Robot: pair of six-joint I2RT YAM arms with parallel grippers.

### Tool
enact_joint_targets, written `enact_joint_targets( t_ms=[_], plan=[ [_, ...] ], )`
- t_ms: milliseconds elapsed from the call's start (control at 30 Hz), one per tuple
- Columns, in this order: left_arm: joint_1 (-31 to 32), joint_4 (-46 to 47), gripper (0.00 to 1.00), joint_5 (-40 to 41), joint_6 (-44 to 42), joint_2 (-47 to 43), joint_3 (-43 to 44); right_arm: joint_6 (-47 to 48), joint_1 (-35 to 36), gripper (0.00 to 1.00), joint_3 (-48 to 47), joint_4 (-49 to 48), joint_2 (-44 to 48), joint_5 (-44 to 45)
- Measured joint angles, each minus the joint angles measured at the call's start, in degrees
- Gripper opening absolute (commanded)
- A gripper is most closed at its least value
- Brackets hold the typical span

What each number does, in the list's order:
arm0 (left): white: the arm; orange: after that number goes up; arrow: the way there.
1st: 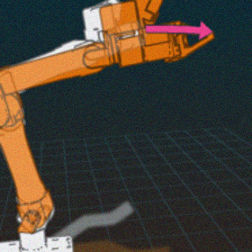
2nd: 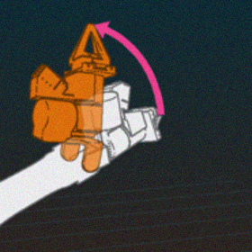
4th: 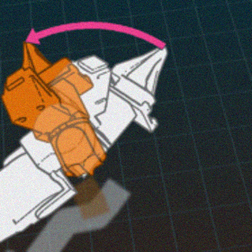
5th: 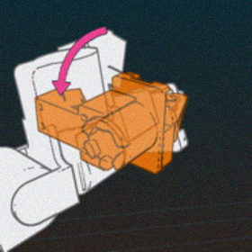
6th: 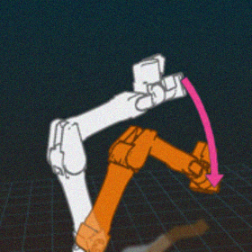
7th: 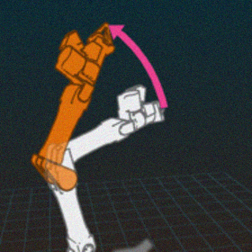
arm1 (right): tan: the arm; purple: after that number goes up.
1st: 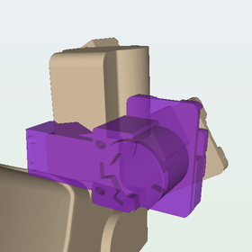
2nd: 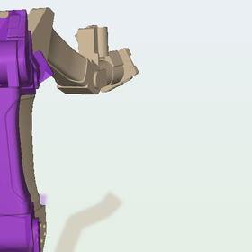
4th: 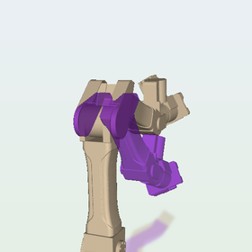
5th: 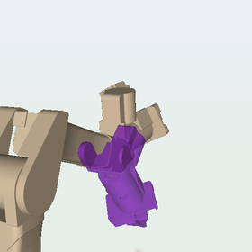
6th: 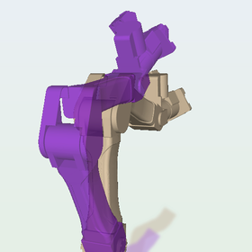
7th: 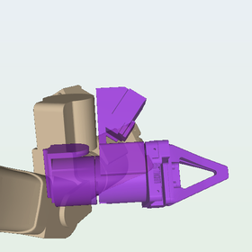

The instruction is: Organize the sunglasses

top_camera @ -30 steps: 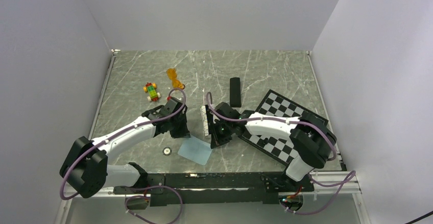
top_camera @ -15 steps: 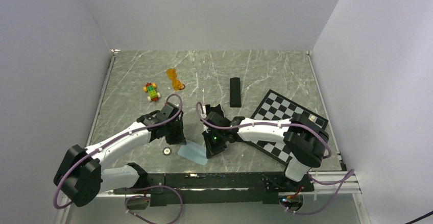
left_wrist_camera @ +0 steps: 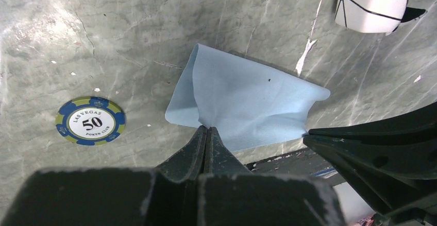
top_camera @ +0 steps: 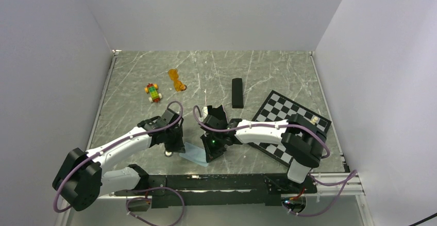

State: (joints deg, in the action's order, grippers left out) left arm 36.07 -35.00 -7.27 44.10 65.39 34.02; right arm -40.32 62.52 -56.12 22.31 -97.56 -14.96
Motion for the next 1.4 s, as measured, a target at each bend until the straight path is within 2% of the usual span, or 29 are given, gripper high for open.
enact_joint_targets(
  t_ms=[633,833,933,1067,1133,1400],
  plan=[
    [0.0,-0.2,0.03,0.0,-0.6,0.5,-0.2,0.0,0.9,0.13,-0.9,0.8,-1.9,-0.1],
    [0.0,0.0,0.08,0.0,-1.0,2.5,-0.3,0.0,0.9,0.18,-1.2,0.6,-3.1,-0.6],
    [0.0,0.0,0.17,0.1,-1.2,3.1,-0.3,0.0,0.9,0.23,-1.3,0.6,-3.7,-0.6],
    [0.0,-0.4,0.36,0.7,-1.4,3.1,-0.3,-0.1,0.9,0.35,-1.4,0.5,-3.9,-1.0],
    [0.0,-1.0,0.42,1.3,-1.5,3.0,-0.3,-0.2,0.9,0.43,-1.5,0.3,-3.9,-1.4],
    [0.0,-5.4,0.63,5.0,-1.7,-1.2,0.0,0.2,1.1,0.63,-0.5,0.4,1.2,0.9]
  ],
)
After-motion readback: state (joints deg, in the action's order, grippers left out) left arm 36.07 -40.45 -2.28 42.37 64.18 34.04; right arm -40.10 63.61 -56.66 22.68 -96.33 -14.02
